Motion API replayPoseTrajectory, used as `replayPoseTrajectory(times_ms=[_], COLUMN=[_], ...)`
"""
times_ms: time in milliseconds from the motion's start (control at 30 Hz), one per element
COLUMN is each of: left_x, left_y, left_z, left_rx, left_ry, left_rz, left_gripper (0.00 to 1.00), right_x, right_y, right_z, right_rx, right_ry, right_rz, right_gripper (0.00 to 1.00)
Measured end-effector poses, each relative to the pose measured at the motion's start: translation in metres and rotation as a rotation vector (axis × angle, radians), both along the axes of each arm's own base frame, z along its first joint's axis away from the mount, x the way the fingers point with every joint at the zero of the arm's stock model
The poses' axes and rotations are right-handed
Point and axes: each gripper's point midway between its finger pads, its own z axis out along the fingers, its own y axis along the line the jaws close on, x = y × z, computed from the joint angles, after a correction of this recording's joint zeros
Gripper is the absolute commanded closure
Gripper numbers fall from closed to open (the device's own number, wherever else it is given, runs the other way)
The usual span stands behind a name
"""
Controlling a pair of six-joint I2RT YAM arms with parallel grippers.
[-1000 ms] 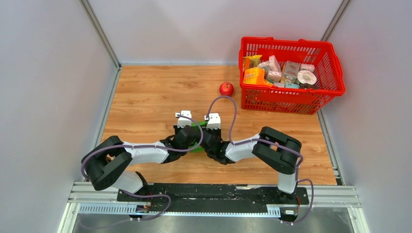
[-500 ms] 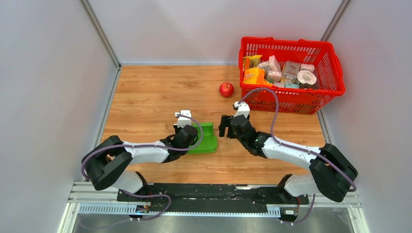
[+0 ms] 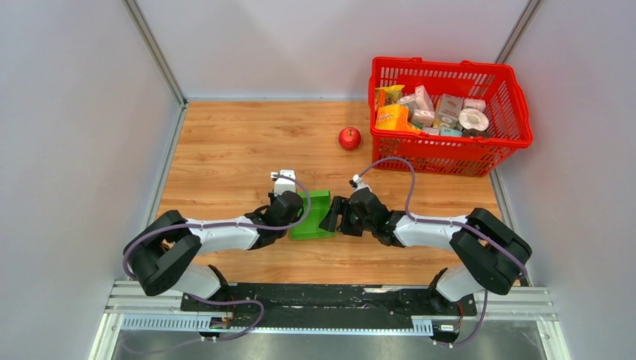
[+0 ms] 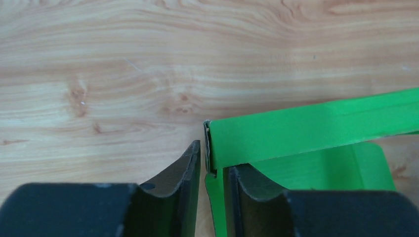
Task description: Fold the paper box
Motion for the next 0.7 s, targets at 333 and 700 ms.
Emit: replayPoseTrajectory(times_ms=[333,700], left_x=[-0.037,-0.096], left_y=[0.021,0.048], left_z=[0.002,0.103], left_rx=[-0.077,-0.465], left_ry=[0.064,-0.087], left_rz=[-0.016,-0.117], left_gripper=[0.35,0.48], right_x=[0.003,-0.002], right_y=[0.011,0.010], right_z=[-0.004,-0.006], right_rx=[0.075,0.104], right_ry=[0.045,0.050], right_rz=[-0.051,-0.038], right_gripper=[0.36,0.50])
